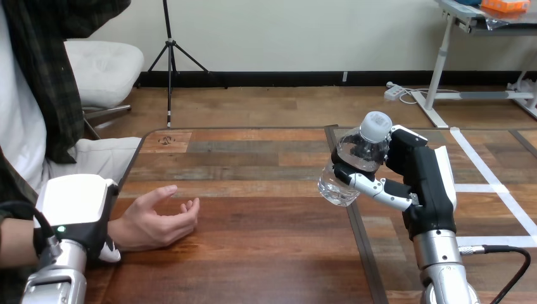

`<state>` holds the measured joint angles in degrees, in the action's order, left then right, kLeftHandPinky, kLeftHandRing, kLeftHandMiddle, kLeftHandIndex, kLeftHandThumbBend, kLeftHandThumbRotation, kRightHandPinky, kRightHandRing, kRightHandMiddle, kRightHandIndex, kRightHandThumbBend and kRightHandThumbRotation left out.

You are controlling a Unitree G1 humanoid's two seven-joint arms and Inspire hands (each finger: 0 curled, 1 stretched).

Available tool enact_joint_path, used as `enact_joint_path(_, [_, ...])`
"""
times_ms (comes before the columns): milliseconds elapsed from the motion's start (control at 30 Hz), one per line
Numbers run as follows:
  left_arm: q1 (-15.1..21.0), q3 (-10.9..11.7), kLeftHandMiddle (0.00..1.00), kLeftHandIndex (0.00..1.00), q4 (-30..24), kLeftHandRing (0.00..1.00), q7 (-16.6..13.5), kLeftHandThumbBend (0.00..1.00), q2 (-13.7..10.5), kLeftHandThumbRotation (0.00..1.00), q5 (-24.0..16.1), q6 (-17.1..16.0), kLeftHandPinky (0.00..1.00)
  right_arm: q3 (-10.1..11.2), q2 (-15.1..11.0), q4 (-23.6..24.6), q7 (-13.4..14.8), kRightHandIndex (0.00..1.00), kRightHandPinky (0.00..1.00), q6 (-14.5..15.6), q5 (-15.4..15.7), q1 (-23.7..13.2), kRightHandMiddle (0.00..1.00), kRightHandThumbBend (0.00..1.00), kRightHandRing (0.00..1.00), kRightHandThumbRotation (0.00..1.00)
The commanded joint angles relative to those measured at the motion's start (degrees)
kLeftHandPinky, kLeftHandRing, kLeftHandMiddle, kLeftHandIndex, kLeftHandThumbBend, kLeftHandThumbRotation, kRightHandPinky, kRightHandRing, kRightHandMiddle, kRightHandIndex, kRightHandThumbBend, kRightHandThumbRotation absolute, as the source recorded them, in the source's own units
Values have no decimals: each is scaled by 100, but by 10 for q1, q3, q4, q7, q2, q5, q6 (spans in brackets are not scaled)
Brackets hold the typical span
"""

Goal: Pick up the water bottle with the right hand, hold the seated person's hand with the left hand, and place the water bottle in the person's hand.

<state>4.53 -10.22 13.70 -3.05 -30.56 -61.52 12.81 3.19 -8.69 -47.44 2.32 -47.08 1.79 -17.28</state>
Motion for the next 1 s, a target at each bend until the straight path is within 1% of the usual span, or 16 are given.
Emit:
enact_joint_path(0, [22,-20,75,74,25,74,7,84,-1,0,10,2,72,13,0,35,2,50,41,-12,-8,-28,49,72,45,0])
enact_joint_path(100, [24,-23,73,73,26,72,11,84,-1,0,13,7,70,13,-1,35,3,50,41,-14,-7,-28,49,72,44,0])
enact_joint_path(333, [30,-33,69,70,26,66,41,81,0,0,8,32,64,14,-3,32,6,50,40,-16,-5,-30,49,72,44,0])
enact_joint_path(600, [31,-41,63,64,23,60,50,81,-1,0,7,47,58,16,-4,31,4,50,40,-15,-7,-31,49,73,44,0])
enact_joint_path(833, [28,-47,61,63,9,59,82,80,-1,0,9,71,57,17,-4,30,0,50,39,-13,-11,-32,49,73,44,0])
enact_joint_path(967, [26,-51,63,64,0,60,104,80,-4,0,11,75,57,18,-4,29,-2,51,39,-12,-13,-33,49,73,43,0])
